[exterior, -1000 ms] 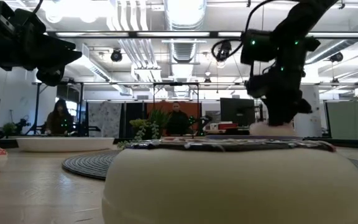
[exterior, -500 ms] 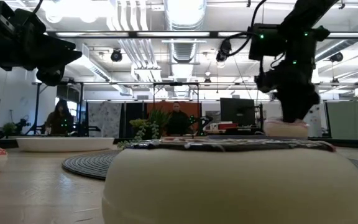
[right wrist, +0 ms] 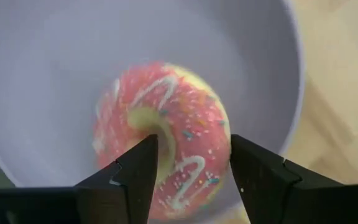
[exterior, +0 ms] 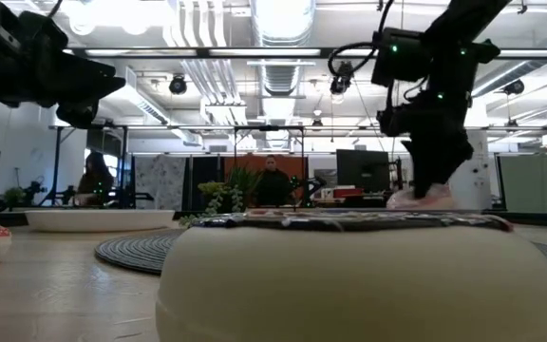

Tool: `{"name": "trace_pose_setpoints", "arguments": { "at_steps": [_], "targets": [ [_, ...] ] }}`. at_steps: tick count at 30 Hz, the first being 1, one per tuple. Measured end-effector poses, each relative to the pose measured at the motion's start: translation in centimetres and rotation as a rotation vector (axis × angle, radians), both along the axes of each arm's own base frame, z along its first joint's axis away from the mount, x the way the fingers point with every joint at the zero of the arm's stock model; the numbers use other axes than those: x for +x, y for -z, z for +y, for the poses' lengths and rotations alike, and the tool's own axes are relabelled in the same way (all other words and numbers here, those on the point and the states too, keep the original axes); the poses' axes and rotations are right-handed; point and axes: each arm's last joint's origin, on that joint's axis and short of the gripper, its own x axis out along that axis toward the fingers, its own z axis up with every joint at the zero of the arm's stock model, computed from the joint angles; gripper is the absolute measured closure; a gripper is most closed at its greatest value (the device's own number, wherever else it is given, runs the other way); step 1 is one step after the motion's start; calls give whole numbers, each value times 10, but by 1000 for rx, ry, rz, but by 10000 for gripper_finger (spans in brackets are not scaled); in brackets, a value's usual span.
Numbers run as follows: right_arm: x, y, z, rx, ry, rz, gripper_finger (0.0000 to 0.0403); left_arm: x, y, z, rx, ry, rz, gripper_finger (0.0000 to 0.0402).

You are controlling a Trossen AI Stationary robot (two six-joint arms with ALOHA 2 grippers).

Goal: Pick & Place donuts
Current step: Put the large pink donut on the purple plate, then put the large purple donut on the purple plate

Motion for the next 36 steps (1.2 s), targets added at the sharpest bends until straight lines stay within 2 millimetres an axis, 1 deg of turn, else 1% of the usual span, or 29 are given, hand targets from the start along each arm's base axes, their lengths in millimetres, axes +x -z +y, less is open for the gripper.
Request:
{"name": "trace_pose_setpoints", "arguments": {
  "at_steps": [2, 4, 10, 13, 16, 18, 20, 22, 26, 30, 32, 36],
  "targets": [
    [-4, 2, 3, 15, -9, 52, 215, 0, 0, 0, 109, -8, 6, 310],
    [-7, 1, 5, 22, -3, 73, 215, 0, 0, 0, 138, -9, 12, 310],
    [-11, -11, 10, 17, -14, 60, 215, 0, 0, 0, 49, -9, 6, 310],
    [-14, -20, 10, -9, -7, 44, 212, 0, 0, 1, 42, -49, 1, 310],
    [-20, -30, 10, -38, -4, 61, 206, 0, -2, 1, -143, -42, -34, 310],
    [-23, -37, 15, -28, -63, 45, 203, 0, -2, 1, -229, -40, -39, 310],
    [-26, -42, 29, 19, -196, 16, 200, 0, -2, 1, -266, -39, -37, 310],
    [-31, -43, 48, 63, -314, 14, 200, 0, -2, 1, -275, -40, -35, 310],
    [-38, -44, 95, 81, -508, 3, 200, 0, -2, 1, -275, -40, -35, 310],
    [-46, -40, 143, 82, -709, -24, 200, 0, -1, 1, -275, -41, -35, 310],
    [-48, -36, 161, 90, -750, -45, 200, 0, -2, 1, -276, -41, -35, 310],
    [-50, -25, 185, 127, -694, -26, 200, 0, -2, 1, -277, -41, -35, 310]
  ]
}}
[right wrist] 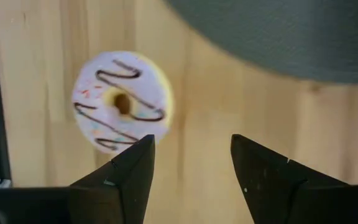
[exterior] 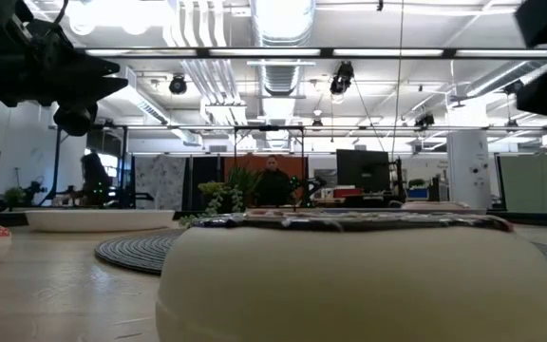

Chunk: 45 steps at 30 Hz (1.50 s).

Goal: Pick & Place donuts
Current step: Put the large purple donut on the purple plate

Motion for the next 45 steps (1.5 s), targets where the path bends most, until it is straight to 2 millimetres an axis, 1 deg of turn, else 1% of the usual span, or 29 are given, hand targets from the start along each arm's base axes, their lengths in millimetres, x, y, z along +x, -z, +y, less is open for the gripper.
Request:
{"name": "trace_pose_setpoints", "arguments": {
  "at_steps": [4, 8, 14, 18, 21, 25, 28, 31, 36, 39, 41, 42, 45],
  "targets": [
    [5, 13, 16, -14, 4, 35, 199, 0, 0, 0, 0, 0, 0, 310],
    [13, 21, 30, -34, -13, 54, 199, 0, 0, 0, 0, 0, 0, 310],
    [28, 32, 45, -65, -11, 92, 193, 0, 0, 0, 0, 0, 0, 310],
    [35, 36, 51, -86, 3, 101, 173, 0, 0, 0, 0, 0, 1, 310],
    [36, 39, 51, -112, 9, 116, 157, 0, 0, 0, 0, 0, 1, 310],
    [33, 44, 49, -127, 41, 144, 157, 0, 0, 0, -1, 0, 1, 310],
    [31, 46, 47, -132, 39, 149, 178, 0, 0, 0, -1, 0, 1, 310],
    [31, 48, 47, -128, 34, 144, 213, 0, 0, 0, -2, 0, 0, 310],
    [34, 47, 43, -96, 88, 162, 295, 0, 0, 0, -2, 0, 1, 310],
    [36, 40, 37, -87, 163, 132, 349, 0, 0, 0, -2, 0, 0, 310],
    [37, 30, 28, -97, 238, 101, 377, 0, 0, 0, -3, 1, 0, 310],
    [37, 25, 21, -112, 277, 80, 384, 0, 0, 0, -3, 0, 0, 310],
    [42, 4, -10, -149, 400, -9, 383, 0, 0, 0, -3, 0, 0, 310]
  ]
}}
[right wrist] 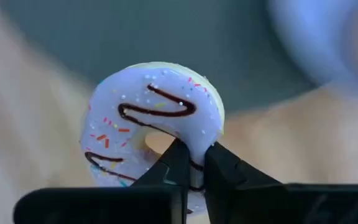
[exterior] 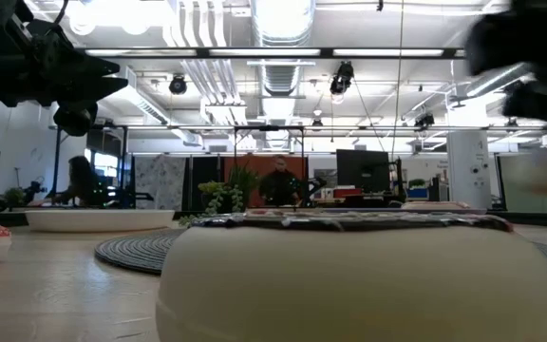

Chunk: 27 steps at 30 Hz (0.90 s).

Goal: Pick & Place donuts
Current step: Put the large purple donut on the purple plate

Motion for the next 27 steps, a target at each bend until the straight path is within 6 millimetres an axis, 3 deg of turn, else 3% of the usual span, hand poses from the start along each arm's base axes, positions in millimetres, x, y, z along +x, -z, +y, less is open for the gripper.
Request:
{"name": "trace_pose_setpoints", "arguments": {
  "at_steps": [6, 10, 13, 20, 27],
  "targets": [
    [23, -31, -85, -67, 194, -191, 380, 0, 0, 0, 0, 1, -2, 310],
    [36, -25, -138, -113, 266, -180, 380, 0, 0, 0, -4, 1, -2, 310],
    [46, -10, -168, -101, 256, -140, 380, 0, 0, 0, -5, 1, -3, 310],
    [68, 20, -197, -108, 203, -41, 354, 0, 0, 0, -17, 2, -6, 310],
    [65, 14, -197, -145, 170, -15, 283, 0, 0, 0, -74, 4, -11, 310]
  ]
}}
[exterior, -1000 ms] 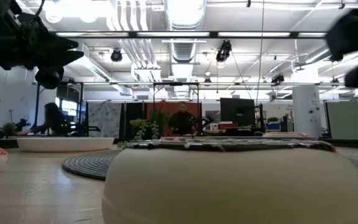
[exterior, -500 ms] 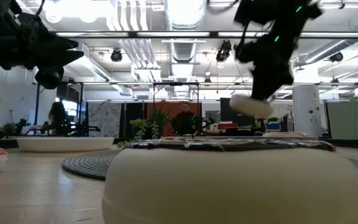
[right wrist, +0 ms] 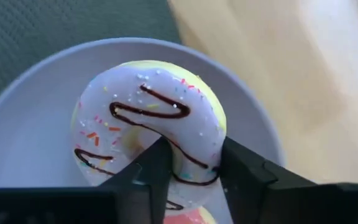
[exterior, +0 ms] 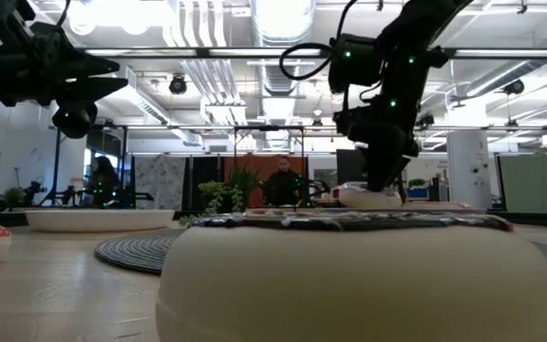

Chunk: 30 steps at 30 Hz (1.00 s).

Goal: Pick & Place donuts
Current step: Put the large purple donut on the purple plate, then put the large black donut on the purple plate

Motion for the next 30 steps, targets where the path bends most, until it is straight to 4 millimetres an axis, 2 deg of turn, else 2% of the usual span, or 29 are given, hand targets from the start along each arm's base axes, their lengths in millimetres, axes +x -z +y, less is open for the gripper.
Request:
{"name": "trace_pose_setpoints", "arguments": {
  "at_steps": [4, 9, 15, 18, 20, 25, 28, 30],
  "targets": [
    [-10, -8, 0, -34, -2, 46, 243, 0, 0, 0, -1, 0, 0, 310],
    [-10, -12, 2, -35, -8, 24, 211, 0, 0, 0, -1, 0, 1, 310],
    [-7, -16, 10, -79, -72, 34, 207, 0, 0, 0, -1, 0, 2, 310],
    [-9, -30, 19, -88, -118, -29, 209, 0, 0, 0, -21, 1, -3, 310],
    [-10, -40, 35, -44, -243, -82, 208, 0, 0, 0, -44, 2, -5, 310],
    [-6, -51, 98, 97, -590, -184, 207, 0, 0, 0, -59, 2, -4, 310],
    [6, -48, 129, 95, -695, -194, 207, 0, -1, 0, -115, 5, -20, 310],
    [14, -41, 141, 87, -692, -151, 207, 0, -3, 0, -172, 10, -52, 310]
  ]
}}
